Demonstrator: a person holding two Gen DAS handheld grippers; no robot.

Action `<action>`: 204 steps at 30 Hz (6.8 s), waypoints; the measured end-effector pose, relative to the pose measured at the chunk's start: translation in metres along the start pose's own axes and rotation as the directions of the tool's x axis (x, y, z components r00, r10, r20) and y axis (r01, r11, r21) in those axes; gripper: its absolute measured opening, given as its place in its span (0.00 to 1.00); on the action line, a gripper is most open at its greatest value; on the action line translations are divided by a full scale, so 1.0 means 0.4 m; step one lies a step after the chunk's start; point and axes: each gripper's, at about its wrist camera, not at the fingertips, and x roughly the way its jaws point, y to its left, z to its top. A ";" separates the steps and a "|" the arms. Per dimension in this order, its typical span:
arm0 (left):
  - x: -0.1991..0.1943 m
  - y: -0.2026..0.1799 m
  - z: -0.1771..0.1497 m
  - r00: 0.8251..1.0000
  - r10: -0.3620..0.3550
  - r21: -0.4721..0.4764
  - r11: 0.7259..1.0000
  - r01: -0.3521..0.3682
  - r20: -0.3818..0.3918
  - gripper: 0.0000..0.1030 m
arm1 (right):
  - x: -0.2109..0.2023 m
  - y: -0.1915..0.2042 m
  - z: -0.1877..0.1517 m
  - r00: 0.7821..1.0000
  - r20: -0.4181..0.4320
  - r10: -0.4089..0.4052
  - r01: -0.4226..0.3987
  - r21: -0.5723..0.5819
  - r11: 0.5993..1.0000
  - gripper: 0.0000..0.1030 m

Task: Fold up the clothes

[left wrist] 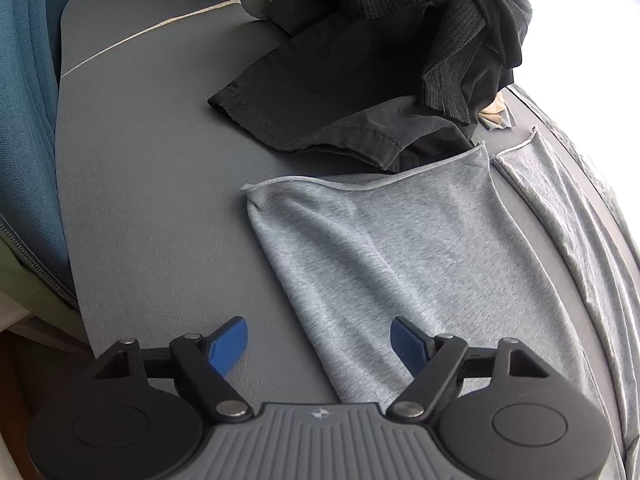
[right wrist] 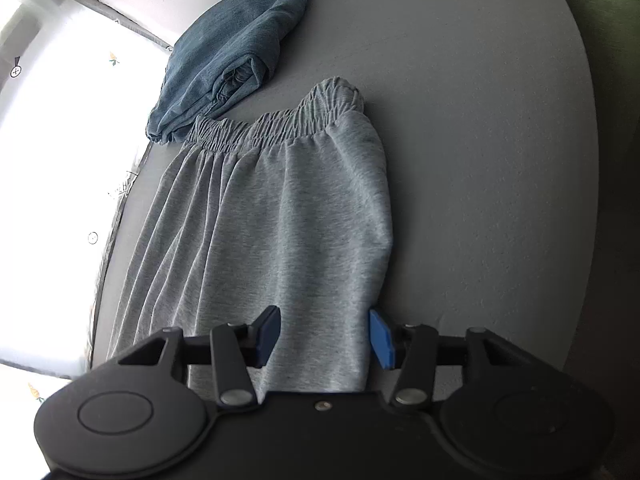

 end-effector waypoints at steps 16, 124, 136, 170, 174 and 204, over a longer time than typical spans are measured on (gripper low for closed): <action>0.043 0.031 0.099 0.999 -0.028 -0.009 1.000 0.028 0.041 0.37 | 0.021 0.021 0.031 0.994 0.067 -0.087 0.089 -0.032 0.996 0.48; 0.122 -0.780 -0.177 0.999 -0.005 0.665 0.746 -0.025 0.044 0.84 | 0.253 0.654 -0.393 1.000 -0.022 -0.019 -0.017 -0.975 0.222 0.90; 0.027 -0.893 -0.302 0.972 -0.232 0.866 0.481 0.138 -0.027 0.84 | 0.299 0.746 -0.346 0.999 0.009 0.032 0.000 -0.965 0.263 0.91; 0.174 -1.057 -0.221 0.977 -0.210 0.816 0.561 0.138 -0.020 0.86 | 0.313 0.801 -0.393 1.000 0.009 0.009 0.007 -0.974 0.226 0.95; 0.181 -1.043 -0.213 0.978 -0.206 0.796 0.587 0.149 -0.031 0.89 | 0.327 0.780 -0.435 0.993 0.116 -0.025 0.118 -0.988 0.101 0.95; 0.171 -0.802 -0.134 0.997 -0.079 0.639 0.766 0.075 -0.023 1.00 | 0.248 0.556 -0.166 0.971 0.142 -0.194 0.226 -0.813 0.536 0.95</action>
